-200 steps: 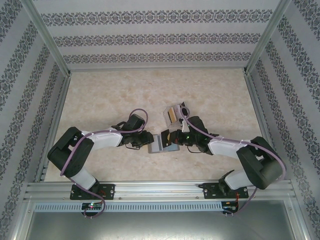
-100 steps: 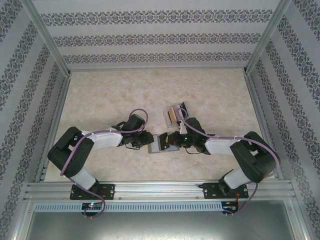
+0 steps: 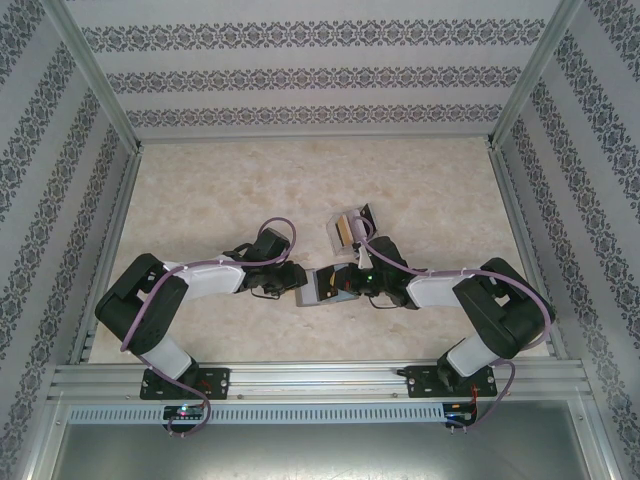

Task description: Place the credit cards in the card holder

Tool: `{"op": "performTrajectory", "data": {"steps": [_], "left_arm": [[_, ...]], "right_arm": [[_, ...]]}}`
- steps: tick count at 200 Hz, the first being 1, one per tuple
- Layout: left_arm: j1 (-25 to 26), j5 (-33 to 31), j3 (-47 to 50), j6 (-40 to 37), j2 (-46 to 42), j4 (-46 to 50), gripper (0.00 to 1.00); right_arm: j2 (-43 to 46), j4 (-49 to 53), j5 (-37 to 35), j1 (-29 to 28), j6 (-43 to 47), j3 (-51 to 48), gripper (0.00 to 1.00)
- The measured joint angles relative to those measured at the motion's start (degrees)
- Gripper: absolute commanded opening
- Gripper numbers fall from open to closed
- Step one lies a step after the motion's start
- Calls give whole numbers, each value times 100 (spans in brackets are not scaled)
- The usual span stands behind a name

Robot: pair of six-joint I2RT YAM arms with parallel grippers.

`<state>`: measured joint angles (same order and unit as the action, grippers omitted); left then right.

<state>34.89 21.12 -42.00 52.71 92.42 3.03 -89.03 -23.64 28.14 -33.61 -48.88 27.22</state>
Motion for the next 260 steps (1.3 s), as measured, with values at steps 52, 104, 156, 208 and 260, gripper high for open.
{"op": "performTrajectory", "data": {"steps": [52,104,156,208,260], "left_arm": [[0,-17,0,0,0,13,32],[0,-17,0,0,0,15,31],[0,-20,0,0,0,17,31],[0,-20,0,0,0,20,31],[0,-20,0,0,0,20,31]], "right_arm": [[22,76,-13,87,302,-9,0],[111,146,11,125,409,-13,0],[-151,-61,44,31,382,9,0],[-262,-234,-17,-103,258,20,0],[-280,-170,-15,-122,227,90,4]]}}
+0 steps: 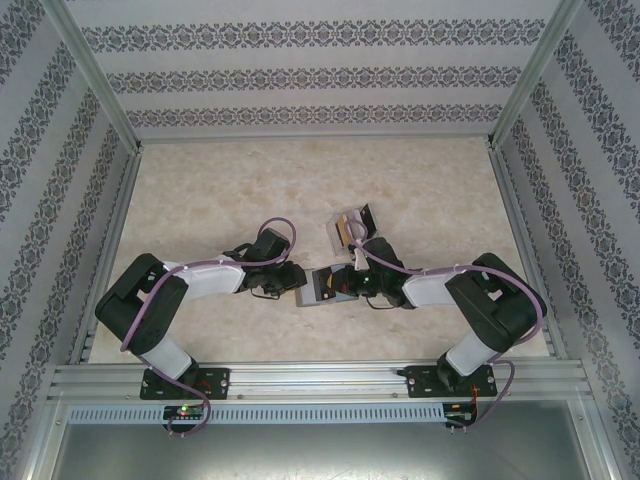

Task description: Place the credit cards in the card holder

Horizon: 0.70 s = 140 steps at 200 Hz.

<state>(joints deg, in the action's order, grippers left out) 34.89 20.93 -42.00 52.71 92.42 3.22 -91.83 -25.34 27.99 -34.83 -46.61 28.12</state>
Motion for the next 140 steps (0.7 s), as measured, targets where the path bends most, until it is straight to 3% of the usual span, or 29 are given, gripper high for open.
{"op": "performTrajectory", "data": {"steps": [49,86,116,140], "left_arm": [[0,-15,0,0,0,13,31],[0,-15,0,0,0,15,30],[0,-17,0,0,0,15,30],[0,-15,0,0,0,15,29]], "right_arm": [[-192,168,-114,-321,-133,328,7],[-173,466,-299,-369,-133,417,25],[125,1180,-533,-367,66,544,33],[267,1696,-678,-369,247,680,33]]}}
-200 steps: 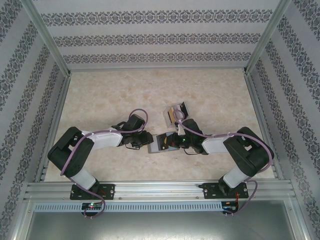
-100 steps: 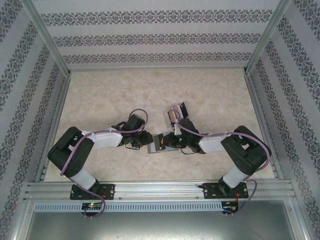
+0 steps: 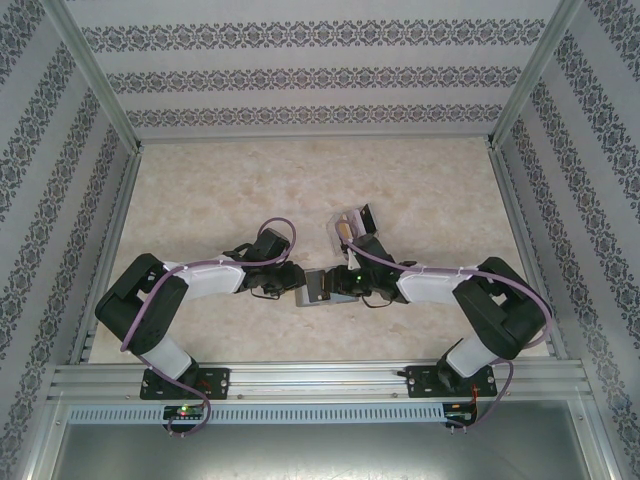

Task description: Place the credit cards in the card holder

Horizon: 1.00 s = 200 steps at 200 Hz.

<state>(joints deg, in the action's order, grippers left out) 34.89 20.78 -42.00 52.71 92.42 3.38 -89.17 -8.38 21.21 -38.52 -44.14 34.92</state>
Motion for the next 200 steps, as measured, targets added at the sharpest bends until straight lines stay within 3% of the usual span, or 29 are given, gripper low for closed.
{"op": "performTrajectory", "data": {"steps": [9,35,46,108,200], "left_arm": [[0,0,0,0,0,0,29],[0,0,0,0,0,0,29],[0,0,0,0,0,0,29],[0,15,0,0,0,-15,32],[0,17,0,0,0,-20,32]], "right_arm": [[9,136,-46,0,57,61,33],[2,367,-83,0,197,175,17],[-26,387,-76,0,199,208,15],[-417,435,-9,-151,214,470,16],[-170,732,-256,-149,254,474,20]]}}
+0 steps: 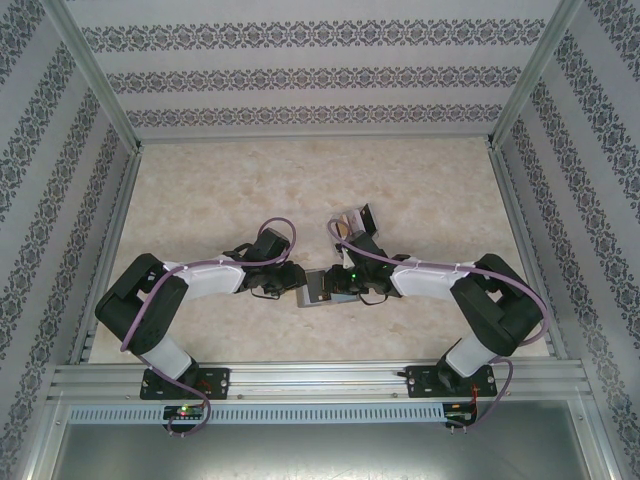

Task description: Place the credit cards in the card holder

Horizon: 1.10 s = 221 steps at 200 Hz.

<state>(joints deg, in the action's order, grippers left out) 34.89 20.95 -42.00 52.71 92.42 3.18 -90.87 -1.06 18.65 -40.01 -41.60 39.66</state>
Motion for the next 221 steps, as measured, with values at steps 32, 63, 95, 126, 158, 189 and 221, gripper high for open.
{"op": "performTrajectory", "data": {"steps": [32,63,95,126,158,189,221], "left_arm": [[0,0,0,0,0,0,32],[0,0,0,0,0,-2,32],[0,0,0,0,0,-7,33],[0,2,0,0,0,-20,34],[0,4,0,0,0,-26,37],[11,0,0,0,-22,-26,38],[35,-26,0,0,-24,-26,37]], "right_arm": [[-48,44,-22,-2,0,0,20],[-188,26,26,-2,-2,68,17],[-393,15,155,-85,0,264,16],[-557,22,216,-177,0,420,16],[-575,59,216,-179,0,452,20],[-328,286,96,-173,133,455,23],[151,671,-155,48,356,461,17]]}}
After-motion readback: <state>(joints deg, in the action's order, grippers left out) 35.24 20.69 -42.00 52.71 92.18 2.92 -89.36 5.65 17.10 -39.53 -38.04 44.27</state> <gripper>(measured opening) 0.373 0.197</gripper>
